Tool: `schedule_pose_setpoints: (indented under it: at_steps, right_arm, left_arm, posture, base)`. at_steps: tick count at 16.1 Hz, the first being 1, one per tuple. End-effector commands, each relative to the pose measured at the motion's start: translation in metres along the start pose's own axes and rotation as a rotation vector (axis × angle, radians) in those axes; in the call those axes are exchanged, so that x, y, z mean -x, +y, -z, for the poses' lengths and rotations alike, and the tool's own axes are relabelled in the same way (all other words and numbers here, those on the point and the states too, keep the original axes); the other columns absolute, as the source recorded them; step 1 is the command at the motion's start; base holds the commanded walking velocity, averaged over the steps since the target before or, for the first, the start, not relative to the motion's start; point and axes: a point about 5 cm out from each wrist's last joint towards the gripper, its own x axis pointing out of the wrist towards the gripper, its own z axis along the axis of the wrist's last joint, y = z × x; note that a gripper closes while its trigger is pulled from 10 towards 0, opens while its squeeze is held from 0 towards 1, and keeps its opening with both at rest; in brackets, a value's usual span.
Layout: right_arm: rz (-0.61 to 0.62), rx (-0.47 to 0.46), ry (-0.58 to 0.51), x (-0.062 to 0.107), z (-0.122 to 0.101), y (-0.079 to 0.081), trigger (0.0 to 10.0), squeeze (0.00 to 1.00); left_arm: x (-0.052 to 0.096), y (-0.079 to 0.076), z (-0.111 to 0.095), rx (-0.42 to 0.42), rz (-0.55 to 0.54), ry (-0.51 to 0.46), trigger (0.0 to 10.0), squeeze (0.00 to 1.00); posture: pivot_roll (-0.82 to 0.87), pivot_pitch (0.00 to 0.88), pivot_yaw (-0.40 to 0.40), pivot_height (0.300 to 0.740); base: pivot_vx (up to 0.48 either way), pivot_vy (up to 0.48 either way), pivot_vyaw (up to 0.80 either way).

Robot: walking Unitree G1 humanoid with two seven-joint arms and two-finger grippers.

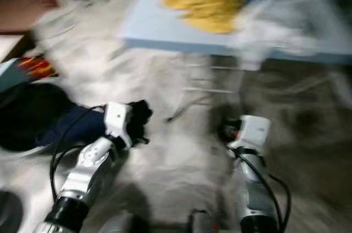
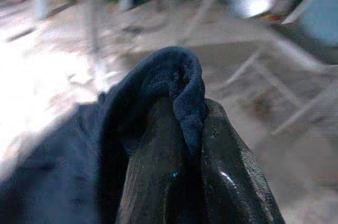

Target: Hang hanger

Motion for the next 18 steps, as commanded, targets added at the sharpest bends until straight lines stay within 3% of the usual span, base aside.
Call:
schedule_pose_setpoints:
  at_steps: [1,3,7,8,9,14,18]
  right_arm:
    - [-0.002,-0.034,0.02,0.002,0.007,0.007,10.0,0.0]
    - [-0.041,-0.003,0.029,0.004,0.01,0.014,10.0,0.0]
    - [-0.007,-0.007,0.041,0.007,0.017,0.006,10.0,0.0]
    - [-0.006,-0.006,0.047,0.008,0.019,0.006,10.0,0.0]
    - [-0.008,-0.006,0.052,0.009,0.02,0.006,10.0,0.0]
    - [-0.01,-0.023,0.095,0.009,0.033,0.012,10.0,0.0]
    - [-0.025,-0.038,0.135,0.013,0.046,0.021,10.0,0.0]
  left_arm:
    - [0.003,0.008,0.002,-0.009,-0.018,0.001,0.0,0.0]
    - [0.0,0.01,-0.001,0.017,-0.027,-0.021,0.0,0.0]
    - [-0.004,0.009,-0.001,0.063,-0.033,-0.039,0.0,0.0]
    - [-0.004,0.012,0.005,0.108,-0.058,-0.023,4.4,0.0]
    - [-0.003,0.013,0.009,0.127,-0.066,-0.01,10.0,0.0]
    - [-0.003,0.014,0.022,0.23,-0.078,0.006,10.0,0.0]
    - [-0.005,0.008,0.031,0.264,-0.065,0.031,10.0,0.0]
  posture:
    - [-0.03,0.156,0.033,0.74]
    - [-0.04,0.144,0.037,0.74]
    - [-0.05,0.111,0.027,0.74]
    - [-0.06,0.1,0.021,0.74]
    - [-0.06,0.093,0.019,0.74]
    - [-0.06,0.047,0.02,0.74]
    - [-0.06,0.033,0.032,0.74]
  base:
    - [0.0,-0.315,-0.47]
    - [0.0,0.0,0.0]
    - [0.0,0.0,0.0]
    - [0.0,0.0,0.0]
    - [0.0,0.0,0.0]
    - [0.0,0.0,0.0]
    - [0.26,0.068,-0.56]
